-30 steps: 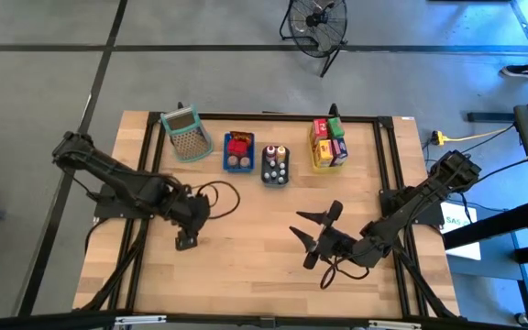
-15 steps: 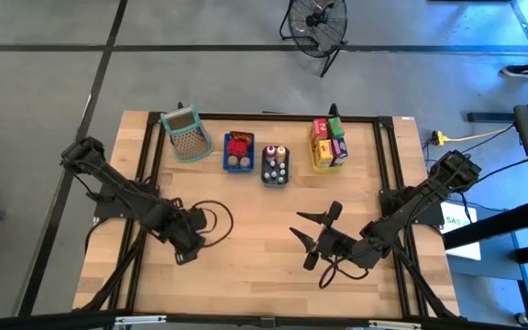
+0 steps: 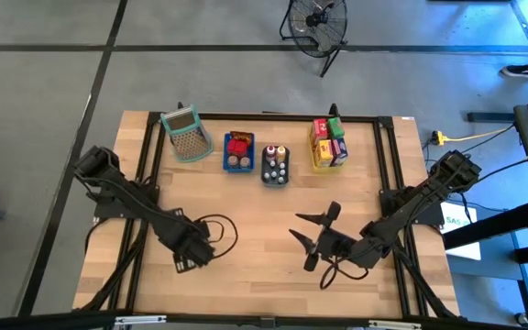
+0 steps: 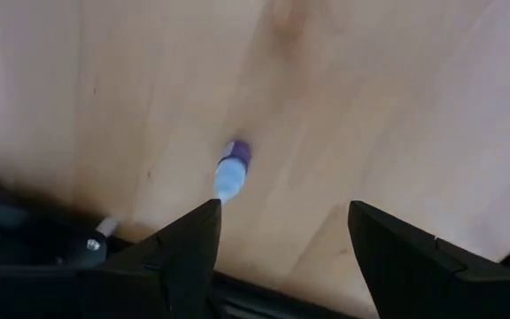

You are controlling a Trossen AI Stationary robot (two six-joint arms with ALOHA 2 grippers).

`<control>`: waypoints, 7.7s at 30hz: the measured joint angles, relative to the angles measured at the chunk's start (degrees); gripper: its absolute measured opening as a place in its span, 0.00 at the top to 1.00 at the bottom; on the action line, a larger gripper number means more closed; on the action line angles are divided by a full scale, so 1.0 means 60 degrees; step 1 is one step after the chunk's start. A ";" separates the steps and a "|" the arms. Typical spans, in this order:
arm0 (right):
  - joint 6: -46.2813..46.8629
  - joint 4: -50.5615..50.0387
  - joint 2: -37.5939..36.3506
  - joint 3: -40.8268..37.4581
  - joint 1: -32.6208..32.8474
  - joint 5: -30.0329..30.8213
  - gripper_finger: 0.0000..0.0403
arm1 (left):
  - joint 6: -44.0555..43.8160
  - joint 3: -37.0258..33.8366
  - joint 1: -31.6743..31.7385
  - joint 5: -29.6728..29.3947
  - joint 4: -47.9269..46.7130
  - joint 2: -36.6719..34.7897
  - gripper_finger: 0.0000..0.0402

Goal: Pick & Place Kitchen Items
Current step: Put the small violet food coloring bottle into the dark green bin

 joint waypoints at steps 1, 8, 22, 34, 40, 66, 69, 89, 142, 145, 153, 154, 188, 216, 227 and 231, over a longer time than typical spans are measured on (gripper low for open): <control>0.0005 0.0043 0.0000 0.0000 -0.0003 -0.0135 0.46 | 0.0076 -0.0123 0.0000 0.0072 -0.0016 -0.0019 0.40; -0.0052 0.0701 -0.0003 0.0000 -0.0105 -0.0928 0.46 | -0.0123 -0.1183 -0.0115 0.0039 0.0082 -0.0721 0.40; -0.0081 0.1013 -0.0004 0.0000 -0.0520 -0.0933 0.46 | -0.0987 -0.2745 -0.0514 -0.0124 0.2333 -0.2103 0.40; 0.0026 0.1028 -0.0004 0.0000 -0.0655 -0.1906 0.46 | -0.1160 -0.3519 -0.0514 -0.0381 0.2286 -0.2103 0.40; 0.0044 0.1025 -0.0004 0.0000 -0.0716 -0.1906 0.46 | -0.1140 -0.3787 -0.0514 -0.0320 0.3005 -0.2103 0.40; 0.0240 0.1010 -0.0004 0.0000 -0.0783 -0.1911 0.46 | -0.0933 -0.3787 -0.0514 -0.0881 0.3308 -0.2096 0.40; 0.0240 0.1010 -0.0004 0.0000 -0.0783 -0.1911 0.46 | -0.0933 -0.3787 -0.0511 -0.0943 0.3414 -0.2092 0.40; 0.0240 0.1010 -0.0004 0.0000 -0.0783 -0.1911 0.46 | -0.1574 -0.3787 -0.0514 -0.0615 0.3400 -0.2092 0.53; -0.0690 0.1040 -0.0172 0.0823 0.0261 -0.1889 0.46 | -0.0882 -0.3063 -0.0327 0.0497 0.2855 -0.1568 0.83; -0.1297 0.0961 -0.0199 0.1147 0.0741 -0.1684 0.46 | -0.0399 -0.2272 0.0034 0.0496 0.1999 -0.1568 0.83; -0.2102 0.0926 -0.0204 0.1450 0.1903 0.1046 0.46 | 0.1838 0.0430 0.1765 -0.0271 -0.0174 -0.1572 0.83; -0.2173 0.0928 -0.0204 0.1450 0.2011 0.1268 0.46 | 0.2145 0.0722 0.2046 -0.0416 -0.0342 -0.1575 0.83; -0.3381 -0.0136 -0.0233 0.1436 0.3046 0.3959 0.46 | 0.7213 0.7368 0.7622 -0.0961 -0.0208 0.3626 0.83; -0.1010 -0.1077 -0.0237 0.1432 0.3811 0.3951 0.46 | 0.3186 0.7372 0.8721 -0.0287 0.1213 0.4643 0.84; -0.0971 -0.1509 -0.0240 0.1432 0.3811 0.3925 0.46 | 0.2876 0.7339 0.8589 -0.0376 0.1308 0.5292 0.84; -0.0608 -0.1856 -0.0240 0.1432 0.3818 0.3928 0.46 | 0.2811 0.7339 0.8601 -0.0407 0.1314 0.5529 0.84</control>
